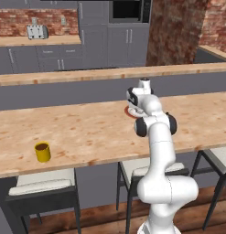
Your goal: Pick up the marshmallow and place it in the cup of hot chocolate on the dining counter.
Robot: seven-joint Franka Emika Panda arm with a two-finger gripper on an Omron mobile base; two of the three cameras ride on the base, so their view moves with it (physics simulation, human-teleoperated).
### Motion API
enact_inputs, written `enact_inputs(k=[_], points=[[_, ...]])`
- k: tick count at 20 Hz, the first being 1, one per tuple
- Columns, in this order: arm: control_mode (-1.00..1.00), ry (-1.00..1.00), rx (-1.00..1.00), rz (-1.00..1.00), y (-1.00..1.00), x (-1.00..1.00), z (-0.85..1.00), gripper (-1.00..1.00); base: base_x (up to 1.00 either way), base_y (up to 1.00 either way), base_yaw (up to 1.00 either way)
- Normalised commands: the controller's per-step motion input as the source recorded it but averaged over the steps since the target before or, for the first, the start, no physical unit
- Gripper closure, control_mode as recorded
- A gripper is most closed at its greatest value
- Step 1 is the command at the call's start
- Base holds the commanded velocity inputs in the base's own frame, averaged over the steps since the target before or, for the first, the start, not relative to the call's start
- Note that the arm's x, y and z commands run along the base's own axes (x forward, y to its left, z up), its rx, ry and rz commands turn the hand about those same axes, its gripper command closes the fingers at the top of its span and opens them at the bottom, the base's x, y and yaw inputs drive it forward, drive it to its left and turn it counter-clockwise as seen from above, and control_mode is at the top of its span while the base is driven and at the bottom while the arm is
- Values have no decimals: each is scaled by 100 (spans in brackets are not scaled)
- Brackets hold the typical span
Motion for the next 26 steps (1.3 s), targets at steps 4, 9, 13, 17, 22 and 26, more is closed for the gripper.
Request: enact_inputs(k=[4,9,13,17,22,26], points=[[-100,0,0,0,0,-4,-53,100,0,0,0],[-100,0,0,0,0,-24,-96,100,0,0,0],[-100,0,0,0,0,-35,-48,100,0,0,0],[-100,0,0,0,0,-93,-46,100,0,0,0],[-100,-2,0,0,1,-97,-17,100,0,0,0],[-100,-11,0,1,5,-96,69,100,0,0,0]])
